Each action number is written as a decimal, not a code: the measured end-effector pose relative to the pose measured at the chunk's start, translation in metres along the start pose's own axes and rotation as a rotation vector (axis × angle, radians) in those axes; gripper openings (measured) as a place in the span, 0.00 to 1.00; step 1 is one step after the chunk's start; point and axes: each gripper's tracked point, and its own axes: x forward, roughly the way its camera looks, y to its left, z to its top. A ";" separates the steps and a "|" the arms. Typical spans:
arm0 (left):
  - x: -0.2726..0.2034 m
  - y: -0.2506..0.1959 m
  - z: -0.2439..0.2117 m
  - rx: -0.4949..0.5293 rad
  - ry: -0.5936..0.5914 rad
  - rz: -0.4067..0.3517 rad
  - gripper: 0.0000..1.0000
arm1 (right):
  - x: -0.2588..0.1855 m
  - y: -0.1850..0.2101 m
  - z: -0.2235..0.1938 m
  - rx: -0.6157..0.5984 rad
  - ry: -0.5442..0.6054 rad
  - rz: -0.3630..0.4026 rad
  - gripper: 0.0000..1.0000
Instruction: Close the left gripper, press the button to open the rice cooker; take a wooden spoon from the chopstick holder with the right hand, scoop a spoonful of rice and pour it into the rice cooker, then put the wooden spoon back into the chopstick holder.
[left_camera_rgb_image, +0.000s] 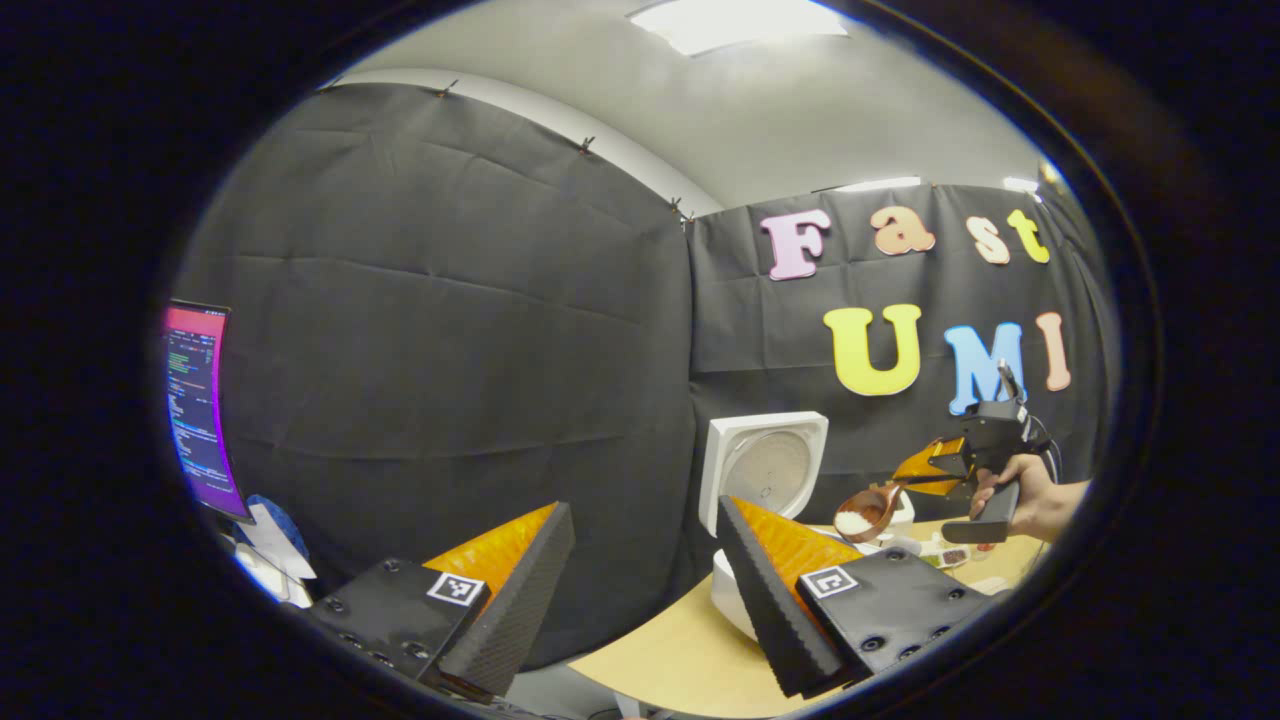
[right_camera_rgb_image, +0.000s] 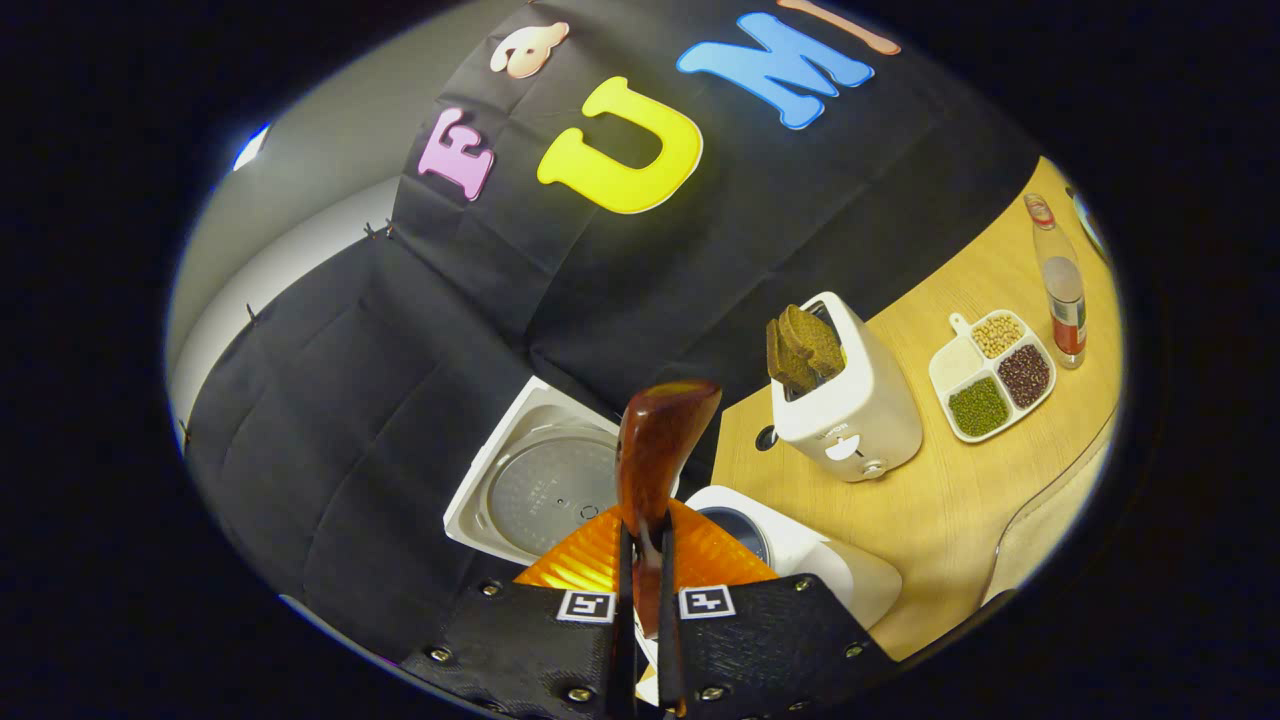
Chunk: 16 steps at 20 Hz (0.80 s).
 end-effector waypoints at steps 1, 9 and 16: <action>-0.001 0.004 -0.003 -0.002 0.009 0.010 0.99 | 0.009 0.001 -0.004 -0.031 0.008 -0.010 0.09; -0.012 0.041 -0.021 -0.007 0.041 0.094 0.99 | 0.062 0.002 -0.043 -0.334 0.087 -0.080 0.09; -0.020 0.054 -0.041 -0.036 0.071 0.134 0.98 | 0.075 0.011 -0.057 -0.692 0.111 -0.105 0.09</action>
